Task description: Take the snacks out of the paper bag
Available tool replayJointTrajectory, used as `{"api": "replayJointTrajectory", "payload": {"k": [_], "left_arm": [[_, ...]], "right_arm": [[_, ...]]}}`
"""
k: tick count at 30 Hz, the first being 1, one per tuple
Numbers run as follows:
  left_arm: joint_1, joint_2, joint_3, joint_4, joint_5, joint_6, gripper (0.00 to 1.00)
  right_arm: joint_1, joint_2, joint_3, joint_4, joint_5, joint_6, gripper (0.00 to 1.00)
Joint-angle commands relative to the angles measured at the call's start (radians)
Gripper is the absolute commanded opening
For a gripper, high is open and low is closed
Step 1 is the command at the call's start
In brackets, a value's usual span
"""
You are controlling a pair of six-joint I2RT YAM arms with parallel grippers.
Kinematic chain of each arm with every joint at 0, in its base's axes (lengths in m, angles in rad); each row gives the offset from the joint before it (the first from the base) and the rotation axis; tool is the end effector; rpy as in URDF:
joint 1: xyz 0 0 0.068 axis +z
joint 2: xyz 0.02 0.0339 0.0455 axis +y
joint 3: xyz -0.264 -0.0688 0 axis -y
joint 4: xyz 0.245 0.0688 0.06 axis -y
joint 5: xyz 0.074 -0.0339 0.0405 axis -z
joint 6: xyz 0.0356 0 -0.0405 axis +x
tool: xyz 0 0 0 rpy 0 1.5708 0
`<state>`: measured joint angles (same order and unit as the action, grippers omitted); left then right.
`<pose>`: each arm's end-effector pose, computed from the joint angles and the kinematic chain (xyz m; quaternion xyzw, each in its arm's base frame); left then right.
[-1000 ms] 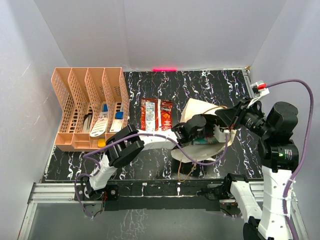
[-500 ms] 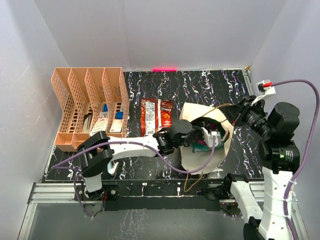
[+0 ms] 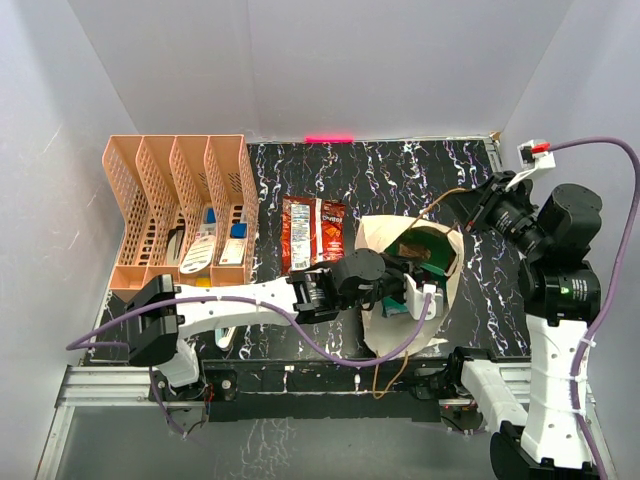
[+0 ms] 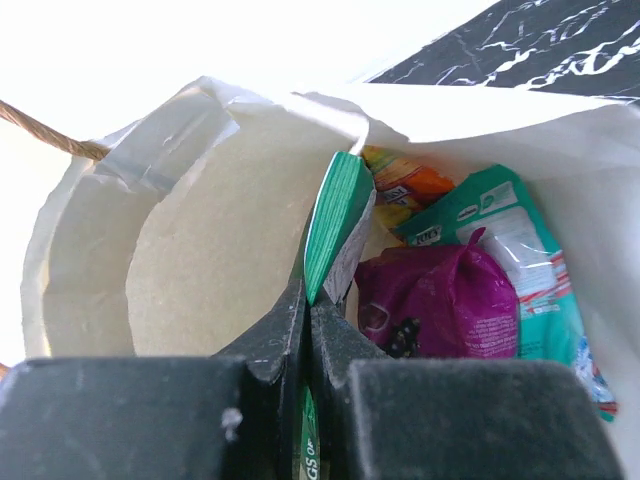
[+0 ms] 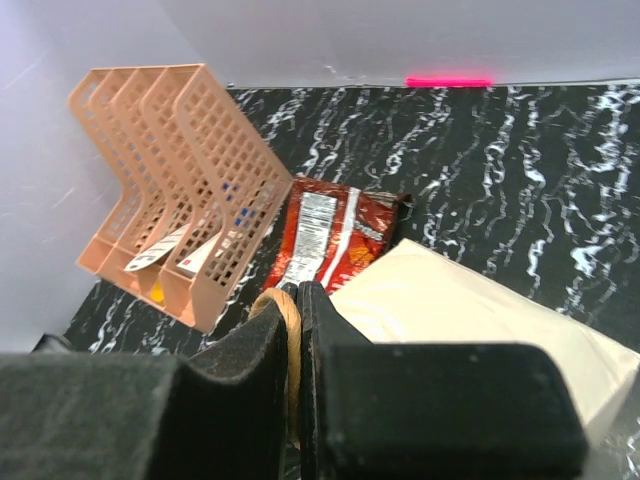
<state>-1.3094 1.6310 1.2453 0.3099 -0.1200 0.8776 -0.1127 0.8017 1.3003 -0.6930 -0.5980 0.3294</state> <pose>0.1061 -0.3800 0.3322 0.6315 0.3725 -0.1024 0.6722 0.1258 0.0059 0.4531 -0.0207 0.7612 0.2918 0.5788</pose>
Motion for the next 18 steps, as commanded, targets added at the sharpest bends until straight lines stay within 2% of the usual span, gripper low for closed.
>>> {"api": "replayJointTrajectory", "payload": {"k": [1,5,9,14,18], "left_arm": [[-0.010,-0.114,0.092,-0.104,0.121,-0.042,0.00],[-0.012,-0.083,0.123,-0.113,0.136,-0.080,0.00],[-0.016,-0.025,0.193,-0.152,0.146,-0.088,0.00],[-0.048,0.033,0.298,-0.260,0.135,-0.071,0.00],[-0.075,0.008,0.316,-0.322,0.107,-0.068,0.00]], "right_arm": [[-0.002,0.003,-0.007,0.172,-0.145,0.033,0.08],[-0.002,-0.004,-0.048,0.238,-0.277,0.068,0.08],[-0.002,-0.016,-0.062,0.252,-0.294,0.077,0.08],[-0.002,-0.014,-0.035,0.218,-0.182,0.067,0.08],[-0.002,-0.003,-0.006,0.189,-0.041,0.062,0.08]]}}
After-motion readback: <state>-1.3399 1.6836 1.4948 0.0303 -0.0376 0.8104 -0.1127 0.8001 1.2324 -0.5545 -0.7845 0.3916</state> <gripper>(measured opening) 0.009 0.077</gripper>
